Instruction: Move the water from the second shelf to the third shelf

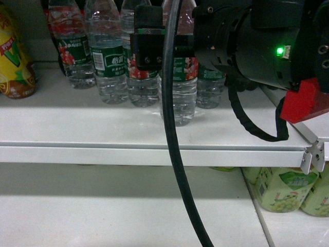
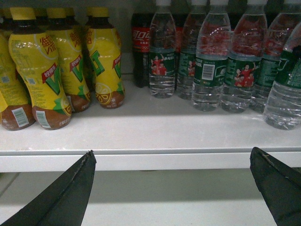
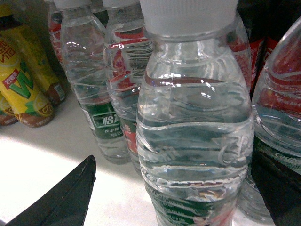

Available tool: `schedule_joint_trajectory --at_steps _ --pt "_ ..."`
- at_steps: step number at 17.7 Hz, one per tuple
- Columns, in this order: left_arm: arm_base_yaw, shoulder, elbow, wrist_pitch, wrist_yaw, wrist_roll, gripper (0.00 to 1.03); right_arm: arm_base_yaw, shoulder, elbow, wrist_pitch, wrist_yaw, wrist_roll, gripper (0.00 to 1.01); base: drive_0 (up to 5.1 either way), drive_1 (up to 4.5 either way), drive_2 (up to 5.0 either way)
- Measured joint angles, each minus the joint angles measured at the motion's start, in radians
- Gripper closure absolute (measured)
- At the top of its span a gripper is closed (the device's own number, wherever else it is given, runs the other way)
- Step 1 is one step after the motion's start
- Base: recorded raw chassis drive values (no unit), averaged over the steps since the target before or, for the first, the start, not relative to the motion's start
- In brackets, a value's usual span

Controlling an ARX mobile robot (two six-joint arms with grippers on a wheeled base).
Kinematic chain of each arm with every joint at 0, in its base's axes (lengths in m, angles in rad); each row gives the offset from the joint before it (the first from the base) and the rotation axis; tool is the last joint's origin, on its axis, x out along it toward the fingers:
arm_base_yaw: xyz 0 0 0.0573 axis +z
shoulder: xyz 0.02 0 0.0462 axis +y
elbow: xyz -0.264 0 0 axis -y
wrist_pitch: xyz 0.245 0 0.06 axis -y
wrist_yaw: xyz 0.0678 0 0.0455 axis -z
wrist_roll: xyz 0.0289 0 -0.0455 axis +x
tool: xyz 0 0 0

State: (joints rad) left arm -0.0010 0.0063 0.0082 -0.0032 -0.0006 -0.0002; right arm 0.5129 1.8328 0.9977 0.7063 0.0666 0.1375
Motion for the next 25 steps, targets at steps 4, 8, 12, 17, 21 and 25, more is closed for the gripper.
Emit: schedule_joint_trajectory --at_steps 4,8,12,17,21,25 --pt "0.000 0.000 0.000 0.000 0.000 0.000 0.05 0.003 0.095 0.049 0.033 0.076 -0.087 0.03 0.0 0.00 0.0" --pt "0.000 0.000 0.000 0.000 0.000 0.000 0.05 0.003 0.124 0.109 0.021 0.095 -0.111 0.03 0.0 0.00 0.0" --pt "0.000 0.000 0.000 0.000 0.000 0.000 0.05 0.003 0.133 0.130 0.011 0.099 -0.113 0.03 0.0 0.00 0.0" --pt "0.000 0.000 0.000 0.000 0.000 0.000 0.05 0.003 0.152 0.148 -0.002 0.108 -0.114 0.03 0.0 0.00 0.0" --pt "0.000 0.000 0.000 0.000 0.000 0.000 0.05 0.003 0.164 0.155 -0.014 0.116 -0.114 0.03 0.0 0.00 0.0" --pt "0.000 0.000 0.000 0.000 0.000 0.000 0.05 0.004 0.169 0.171 -0.012 0.118 -0.113 0.19 0.0 0.00 0.0"
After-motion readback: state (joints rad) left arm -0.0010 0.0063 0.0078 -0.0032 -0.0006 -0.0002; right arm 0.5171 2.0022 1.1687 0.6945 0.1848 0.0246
